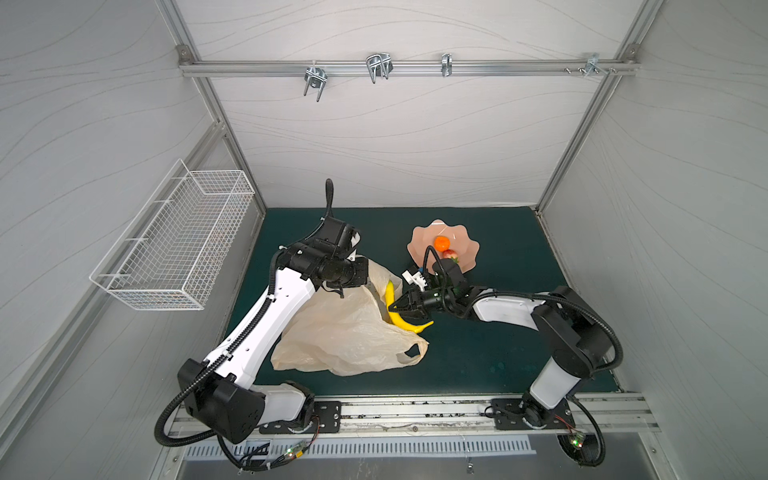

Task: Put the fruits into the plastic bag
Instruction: 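Carry the banana with the right gripper to the bag opening, then lower the banana with the right gripper into the bag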

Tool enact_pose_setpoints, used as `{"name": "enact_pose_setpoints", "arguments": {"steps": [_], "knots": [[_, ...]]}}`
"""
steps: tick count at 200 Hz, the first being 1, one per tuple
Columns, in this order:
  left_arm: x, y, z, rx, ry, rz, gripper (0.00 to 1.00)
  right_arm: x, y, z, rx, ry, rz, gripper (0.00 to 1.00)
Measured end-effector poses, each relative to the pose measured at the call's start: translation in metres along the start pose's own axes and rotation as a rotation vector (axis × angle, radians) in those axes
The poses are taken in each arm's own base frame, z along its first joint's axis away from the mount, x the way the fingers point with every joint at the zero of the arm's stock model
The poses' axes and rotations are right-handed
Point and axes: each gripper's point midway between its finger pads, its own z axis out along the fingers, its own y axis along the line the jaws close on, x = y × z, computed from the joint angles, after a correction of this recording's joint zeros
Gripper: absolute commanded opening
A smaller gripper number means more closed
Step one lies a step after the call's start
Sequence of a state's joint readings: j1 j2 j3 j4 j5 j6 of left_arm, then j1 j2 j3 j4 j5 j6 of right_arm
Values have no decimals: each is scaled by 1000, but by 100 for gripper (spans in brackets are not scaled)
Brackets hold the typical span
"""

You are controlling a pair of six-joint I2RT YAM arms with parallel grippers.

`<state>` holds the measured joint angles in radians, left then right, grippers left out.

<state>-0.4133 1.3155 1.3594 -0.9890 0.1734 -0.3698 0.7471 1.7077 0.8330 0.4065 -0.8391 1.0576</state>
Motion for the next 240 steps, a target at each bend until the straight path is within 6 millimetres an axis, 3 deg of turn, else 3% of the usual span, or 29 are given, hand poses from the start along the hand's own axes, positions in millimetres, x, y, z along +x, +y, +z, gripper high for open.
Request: {"name": "enact_pose_setpoints", "arguments": {"steps": [52, 103, 146, 172, 190, 240], "knots": [[-6, -2, -2, 0, -13, 3, 0, 15, 12, 5, -44, 59, 18, 22], [-10, -3, -5, -3, -24, 5, 0, 52, 30, -18, -52, 126, -4, 23], [-10, -3, -5, -3, -21, 4, 0, 64, 32, -23, -55, 159, -4, 23], [-9, -4, -5, 4, -19, 4, 0, 57, 15, -12, -36, 179, 50, 21], [-9, -5, -5, 8, -17, 4, 0, 43, 6, 1, -22, 181, 88, 21], [-8, -6, -5, 14, -17, 5, 0, -5, 19, 38, -91, 147, 89, 21]]}}
